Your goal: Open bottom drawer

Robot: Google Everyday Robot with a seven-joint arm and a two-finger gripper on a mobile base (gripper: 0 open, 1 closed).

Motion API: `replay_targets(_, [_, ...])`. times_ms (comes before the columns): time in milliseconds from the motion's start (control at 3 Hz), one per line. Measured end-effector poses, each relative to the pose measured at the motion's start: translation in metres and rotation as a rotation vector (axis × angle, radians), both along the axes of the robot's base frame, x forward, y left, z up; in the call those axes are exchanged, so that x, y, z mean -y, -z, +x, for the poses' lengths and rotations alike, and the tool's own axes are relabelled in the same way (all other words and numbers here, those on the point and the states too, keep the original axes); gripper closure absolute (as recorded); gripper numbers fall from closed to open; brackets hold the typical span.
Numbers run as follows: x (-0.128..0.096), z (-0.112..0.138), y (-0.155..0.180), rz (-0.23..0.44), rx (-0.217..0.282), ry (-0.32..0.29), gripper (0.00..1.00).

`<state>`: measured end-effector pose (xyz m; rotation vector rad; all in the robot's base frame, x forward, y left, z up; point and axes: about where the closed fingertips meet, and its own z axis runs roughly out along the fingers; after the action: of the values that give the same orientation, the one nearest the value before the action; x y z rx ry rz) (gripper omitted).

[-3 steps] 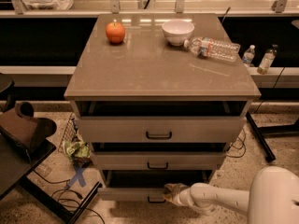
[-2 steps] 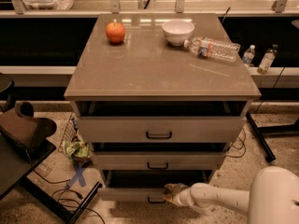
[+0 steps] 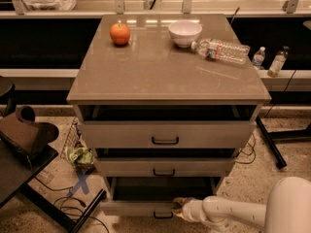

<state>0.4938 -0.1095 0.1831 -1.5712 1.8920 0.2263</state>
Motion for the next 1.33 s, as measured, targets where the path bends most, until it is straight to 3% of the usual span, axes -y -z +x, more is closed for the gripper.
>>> replay_targets(1333, [0.0103, -0.0168, -0.0043, 0.001, -0.030, 0.028, 1.00])
